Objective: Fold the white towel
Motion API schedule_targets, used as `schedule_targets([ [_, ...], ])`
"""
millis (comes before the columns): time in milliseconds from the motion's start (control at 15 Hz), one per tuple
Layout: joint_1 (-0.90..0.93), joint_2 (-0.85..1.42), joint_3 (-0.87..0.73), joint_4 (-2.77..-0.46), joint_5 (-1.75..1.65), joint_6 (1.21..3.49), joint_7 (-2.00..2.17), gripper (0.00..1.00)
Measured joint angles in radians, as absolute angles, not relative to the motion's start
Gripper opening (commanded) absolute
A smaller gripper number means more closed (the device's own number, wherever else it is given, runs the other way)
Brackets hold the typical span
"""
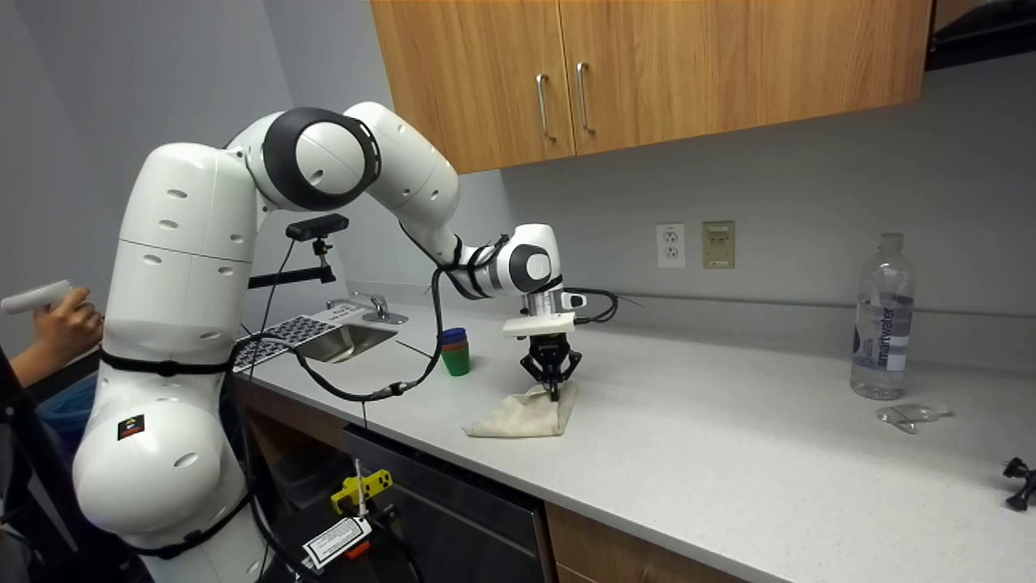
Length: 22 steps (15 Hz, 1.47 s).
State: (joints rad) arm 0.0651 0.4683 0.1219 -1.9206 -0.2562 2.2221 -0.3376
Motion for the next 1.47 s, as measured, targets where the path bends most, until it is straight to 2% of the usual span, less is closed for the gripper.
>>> schedule_targets([
  [400,0.07,0.477,0.121,-1.918,-0.285,2.266,-0.338,0.0],
  [467,0.07,0.479,0.119,-1.918,-0.289,2.27,-0.338,0.27],
  [533,0.07,0.481,0.119,-1.918,-0.291,2.276,-0.338,0.28],
  [1133,0.076,0.482,0.119,-1.919,-0.292,2.281,-0.334,0.95],
  [1200,0.076,0.481,0.119,-1.921,-0.289,2.281,-0.334,0.99],
  [1467,0.075,0.458,0.125,-1.953,-0.254,2.263,-0.337,1.0],
])
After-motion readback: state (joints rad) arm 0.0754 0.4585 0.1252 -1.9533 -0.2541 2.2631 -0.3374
